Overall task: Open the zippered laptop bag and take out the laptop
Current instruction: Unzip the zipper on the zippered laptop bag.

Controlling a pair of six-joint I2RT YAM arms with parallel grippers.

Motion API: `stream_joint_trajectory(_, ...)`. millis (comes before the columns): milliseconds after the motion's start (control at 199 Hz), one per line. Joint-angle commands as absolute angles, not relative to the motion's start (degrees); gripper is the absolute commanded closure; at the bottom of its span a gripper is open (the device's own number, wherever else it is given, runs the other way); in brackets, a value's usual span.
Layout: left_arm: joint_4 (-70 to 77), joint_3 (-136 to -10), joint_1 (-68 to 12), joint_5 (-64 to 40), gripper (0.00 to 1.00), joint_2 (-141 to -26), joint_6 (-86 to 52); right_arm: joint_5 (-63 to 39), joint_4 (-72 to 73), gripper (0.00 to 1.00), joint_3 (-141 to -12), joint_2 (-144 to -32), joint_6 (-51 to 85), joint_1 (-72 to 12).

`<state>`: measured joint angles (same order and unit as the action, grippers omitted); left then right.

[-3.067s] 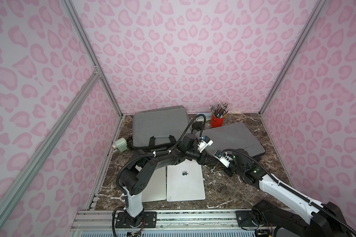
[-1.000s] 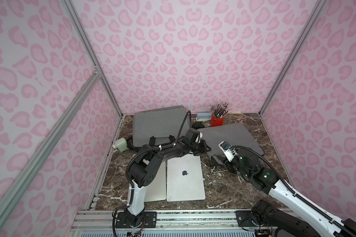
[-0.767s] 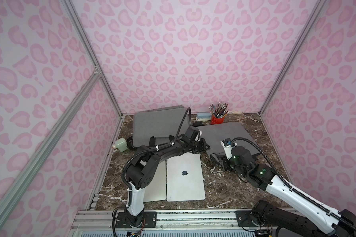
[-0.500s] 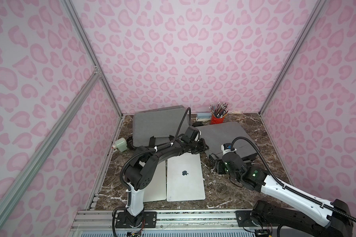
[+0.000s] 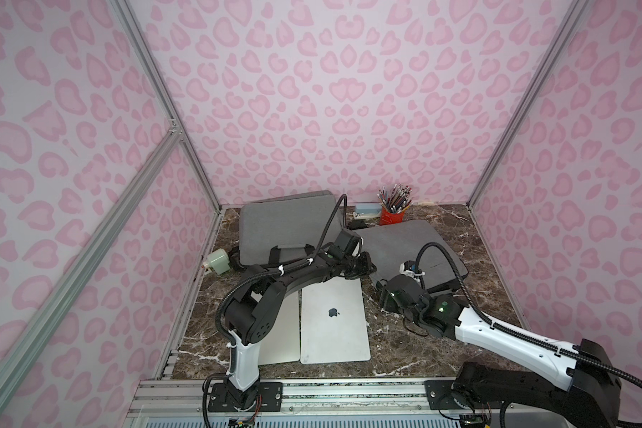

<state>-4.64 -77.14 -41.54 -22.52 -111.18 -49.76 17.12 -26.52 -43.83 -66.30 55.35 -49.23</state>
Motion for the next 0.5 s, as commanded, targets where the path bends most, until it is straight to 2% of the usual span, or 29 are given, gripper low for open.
stream_joint_trajectory(0,-2.59,-78.05,-41.52,-22.08,0.92,-110.52,-47.4,19.23,-28.96,0.29,-43.9,-67.6,58.41,-49.26)
stream_joint_trajectory(211,-3.29,-77.61,-41.47,-21.59,0.93,-109.95,-46.31,20.56,-34.45,0.37,-43.33,-68.58,62.1,-49.3)
stream_joint_trajectory(497,-3.79,-77.68,-40.74,-21.45,0.96,-110.74,-45.46,20.3,-35.82,0.49,-39.01,-63.82,64.07,-49.2)
